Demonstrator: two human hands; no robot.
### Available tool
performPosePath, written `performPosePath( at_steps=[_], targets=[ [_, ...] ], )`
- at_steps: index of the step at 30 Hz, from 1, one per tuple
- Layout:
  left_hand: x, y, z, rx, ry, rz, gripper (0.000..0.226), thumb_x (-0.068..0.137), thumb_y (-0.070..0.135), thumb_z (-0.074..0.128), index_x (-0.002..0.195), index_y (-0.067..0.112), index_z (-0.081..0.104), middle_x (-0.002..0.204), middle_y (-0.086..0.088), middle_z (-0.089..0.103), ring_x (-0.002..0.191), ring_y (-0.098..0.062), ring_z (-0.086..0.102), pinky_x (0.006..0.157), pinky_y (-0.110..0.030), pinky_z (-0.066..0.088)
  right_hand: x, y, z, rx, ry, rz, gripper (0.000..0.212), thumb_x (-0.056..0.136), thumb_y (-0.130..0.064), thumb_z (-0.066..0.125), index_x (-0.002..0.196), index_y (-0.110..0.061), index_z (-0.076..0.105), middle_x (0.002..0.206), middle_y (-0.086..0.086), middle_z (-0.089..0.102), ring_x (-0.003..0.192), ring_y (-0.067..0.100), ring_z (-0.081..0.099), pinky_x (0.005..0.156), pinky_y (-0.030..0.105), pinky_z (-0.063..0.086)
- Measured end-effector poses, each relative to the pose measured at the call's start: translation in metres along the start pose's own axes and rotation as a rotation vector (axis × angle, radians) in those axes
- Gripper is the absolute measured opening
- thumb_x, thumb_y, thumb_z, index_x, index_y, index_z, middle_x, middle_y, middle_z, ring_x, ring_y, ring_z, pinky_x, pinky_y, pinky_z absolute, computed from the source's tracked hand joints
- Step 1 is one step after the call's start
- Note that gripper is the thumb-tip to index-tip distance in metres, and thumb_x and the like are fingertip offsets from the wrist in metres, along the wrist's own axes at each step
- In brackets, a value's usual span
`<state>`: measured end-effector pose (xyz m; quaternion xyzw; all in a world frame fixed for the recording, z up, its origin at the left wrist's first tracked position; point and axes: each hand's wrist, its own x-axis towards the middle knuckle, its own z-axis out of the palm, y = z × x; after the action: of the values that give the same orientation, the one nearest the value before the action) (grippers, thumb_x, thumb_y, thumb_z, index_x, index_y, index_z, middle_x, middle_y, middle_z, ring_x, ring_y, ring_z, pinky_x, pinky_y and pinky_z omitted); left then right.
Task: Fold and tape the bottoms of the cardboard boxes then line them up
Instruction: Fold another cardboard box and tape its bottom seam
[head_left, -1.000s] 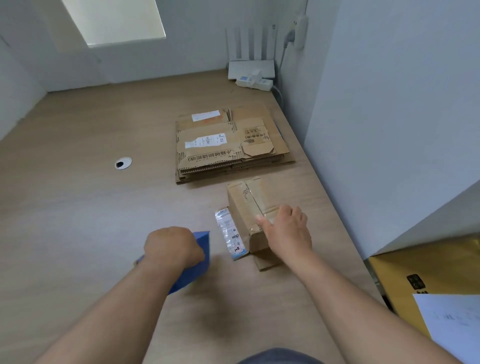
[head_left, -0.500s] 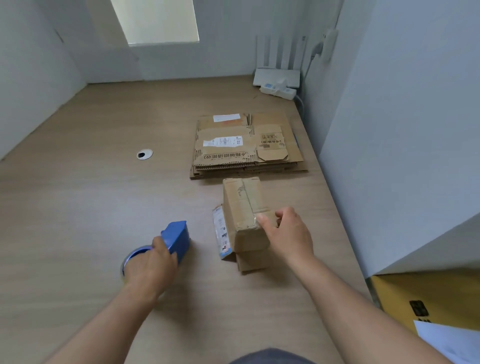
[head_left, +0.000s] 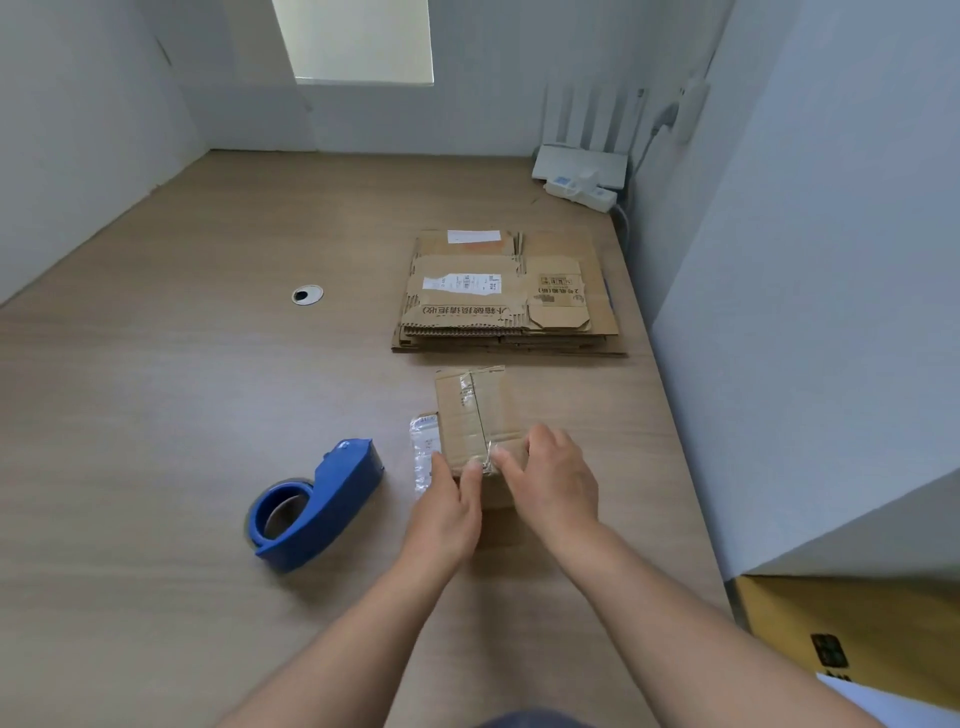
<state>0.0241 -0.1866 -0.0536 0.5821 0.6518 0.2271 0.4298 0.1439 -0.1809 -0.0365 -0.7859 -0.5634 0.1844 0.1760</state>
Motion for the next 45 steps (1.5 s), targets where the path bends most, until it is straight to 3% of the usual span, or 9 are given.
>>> performPosePath(
  at_steps=[7, 10, 14, 20, 25, 28, 32, 40, 45],
  targets=[
    [0.012, -0.004, 0.004, 0.032, 0.071, -0.022, 0.042, 0.102, 0.041, 0.024, 0.113, 0.014, 0.053, 0.107, -0.007, 0.062, 0.106, -0.03, 0.055, 0.082, -0.034, 0.04, 0.009, 0.007, -0.001, 0.055, -0.113, -0.046, 0.038, 0.092, -0.049, 0.05, 0.1, -0.012, 0.047, 0.105, 0.009, 0.058, 0.104, 0.03, 0.054, 0.076, 0.035, 0.038],
    [0.012, -0.007, 0.0, 0.064, 0.037, 0.013, 0.043, 0.102, 0.043, 0.023, 0.118, 0.017, 0.053, 0.112, -0.005, 0.063, 0.11, -0.028, 0.054, 0.087, -0.035, 0.04, 0.016, 0.023, -0.01, 0.26, -0.195, -0.08, 0.024, 0.096, -0.032, 0.051, 0.084, -0.011, 0.048, 0.083, 0.007, 0.057, 0.088, 0.031, 0.056, 0.072, 0.035, 0.038],
    [0.012, -0.004, -0.011, 0.244, -0.084, 0.074, 0.05, 0.095, 0.056, 0.034, 0.127, 0.019, 0.045, 0.114, -0.002, 0.063, 0.107, -0.024, 0.057, 0.081, -0.03, 0.043, 0.016, 0.031, -0.019, 0.184, -0.307, -0.196, 0.039, 0.08, -0.046, 0.069, 0.083, -0.015, 0.046, 0.073, -0.007, 0.049, 0.071, 0.017, 0.048, 0.064, 0.03, 0.035],
    [0.023, -0.005, -0.027, 0.611, -0.1, 0.198, 0.047, 0.095, 0.056, 0.032, 0.12, 0.019, 0.048, 0.109, -0.006, 0.066, 0.097, -0.024, 0.06, 0.07, -0.03, 0.041, 0.019, 0.04, -0.011, -0.054, -0.142, -0.419, 0.039, 0.089, -0.044, 0.058, 0.1, -0.007, 0.05, 0.101, 0.01, 0.059, 0.093, 0.028, 0.055, 0.07, 0.029, 0.032],
    [0.025, -0.022, -0.04, 0.53, -0.246, 0.275, 0.043, 0.102, 0.038, 0.026, 0.146, 0.037, 0.023, 0.115, -0.001, 0.066, 0.096, -0.021, 0.061, 0.08, -0.033, 0.049, 0.013, 0.055, -0.008, 0.007, -0.157, -0.516, 0.044, 0.091, -0.035, 0.049, 0.12, -0.003, 0.056, 0.105, 0.013, 0.061, 0.098, 0.032, 0.056, 0.079, 0.029, 0.037],
    [0.022, -0.029, -0.037, 0.411, -0.19, 0.28, 0.042, 0.103, 0.035, 0.03, 0.144, 0.04, 0.03, 0.114, 0.002, 0.066, 0.096, -0.017, 0.062, 0.081, -0.03, 0.049, 0.011, 0.056, -0.007, 0.101, -0.166, -0.471, 0.049, 0.09, -0.03, 0.05, 0.132, -0.004, 0.053, 0.109, 0.011, 0.062, 0.102, 0.027, 0.056, 0.087, 0.023, 0.036],
    [0.017, -0.027, -0.034, 0.304, -0.035, 0.273, 0.029, 0.102, 0.029, 0.037, 0.119, 0.023, 0.06, 0.099, 0.0, 0.07, 0.092, -0.018, 0.065, 0.079, -0.032, 0.051, 0.013, 0.057, -0.011, 0.379, -0.279, -0.321, 0.026, 0.085, -0.005, 0.06, 0.109, -0.009, 0.07, 0.088, -0.005, 0.067, 0.088, 0.015, 0.06, 0.085, 0.021, 0.043],
    [0.019, -0.027, -0.03, 0.371, 0.04, 0.279, 0.03, 0.102, 0.031, 0.036, 0.11, 0.02, 0.062, 0.085, -0.001, 0.068, 0.076, -0.017, 0.062, 0.064, -0.026, 0.045, 0.021, 0.046, -0.002, 0.083, -0.102, -0.458, 0.02, 0.09, -0.023, 0.063, 0.089, -0.005, 0.057, 0.087, 0.006, 0.06, 0.076, 0.021, 0.048, 0.066, 0.024, 0.027],
    [0.019, -0.023, -0.027, 0.385, 0.054, 0.279, 0.029, 0.102, 0.032, 0.036, 0.108, 0.02, 0.062, 0.079, 0.003, 0.063, 0.069, -0.012, 0.057, 0.059, -0.019, 0.039, 0.019, 0.047, 0.003, 0.01, 0.05, -0.492, 0.024, 0.079, -0.033, 0.049, 0.064, -0.014, 0.05, 0.055, -0.002, 0.054, 0.045, 0.02, 0.051, 0.046, 0.024, 0.028]
  ],
)
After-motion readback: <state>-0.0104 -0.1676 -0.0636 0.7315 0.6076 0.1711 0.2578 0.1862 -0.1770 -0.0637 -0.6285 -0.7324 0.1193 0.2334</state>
